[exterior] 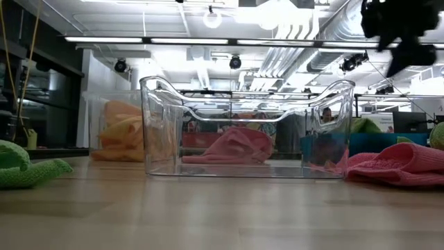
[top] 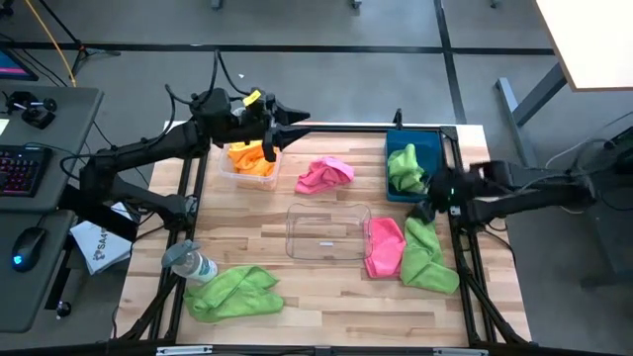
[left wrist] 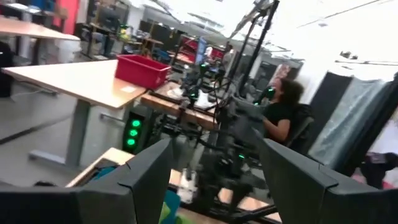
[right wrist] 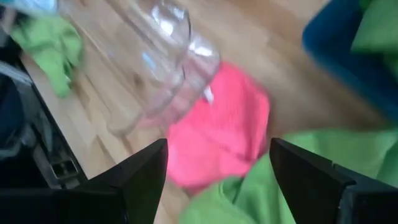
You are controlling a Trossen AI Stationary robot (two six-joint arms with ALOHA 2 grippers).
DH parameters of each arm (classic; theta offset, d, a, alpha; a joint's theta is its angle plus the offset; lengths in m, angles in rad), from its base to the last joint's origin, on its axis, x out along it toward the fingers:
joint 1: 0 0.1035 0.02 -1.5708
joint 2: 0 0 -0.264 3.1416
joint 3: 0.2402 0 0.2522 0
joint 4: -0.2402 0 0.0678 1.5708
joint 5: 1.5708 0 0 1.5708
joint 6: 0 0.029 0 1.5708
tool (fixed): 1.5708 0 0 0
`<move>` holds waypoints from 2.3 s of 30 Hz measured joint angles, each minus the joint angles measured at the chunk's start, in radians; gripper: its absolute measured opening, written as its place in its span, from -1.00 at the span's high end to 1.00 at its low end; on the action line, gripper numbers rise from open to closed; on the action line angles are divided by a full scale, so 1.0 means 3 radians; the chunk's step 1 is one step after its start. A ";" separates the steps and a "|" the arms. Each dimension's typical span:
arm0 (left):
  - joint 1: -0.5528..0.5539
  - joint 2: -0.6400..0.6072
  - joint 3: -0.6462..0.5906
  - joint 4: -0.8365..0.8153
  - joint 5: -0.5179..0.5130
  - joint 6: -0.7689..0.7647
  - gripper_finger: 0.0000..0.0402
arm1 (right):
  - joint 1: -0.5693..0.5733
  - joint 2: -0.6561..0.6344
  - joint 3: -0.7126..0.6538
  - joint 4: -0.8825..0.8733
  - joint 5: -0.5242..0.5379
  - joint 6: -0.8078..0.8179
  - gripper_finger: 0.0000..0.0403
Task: Sort microfiber towel by color & place in baskets
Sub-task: Put the right green microfiber cloth into the blue bin
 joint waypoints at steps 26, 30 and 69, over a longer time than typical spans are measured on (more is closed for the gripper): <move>0.0364 -0.0583 0.0000 -0.0801 -0.0469 0.1113 -0.14 | 0.1682 0.2419 -0.0336 -0.0013 -0.0078 0.1427 -0.28; 0.0482 -0.0660 0.0000 -0.0799 -0.0370 0.1305 -0.14 | 0.1714 0.2665 -0.0303 0.0055 -0.0423 0.1253 0.34; -0.0610 -0.0664 -0.1008 0.1153 -0.1096 0.0110 -0.14 | -0.1832 0.1094 -0.0597 0.0673 0.1663 -0.1015 1.00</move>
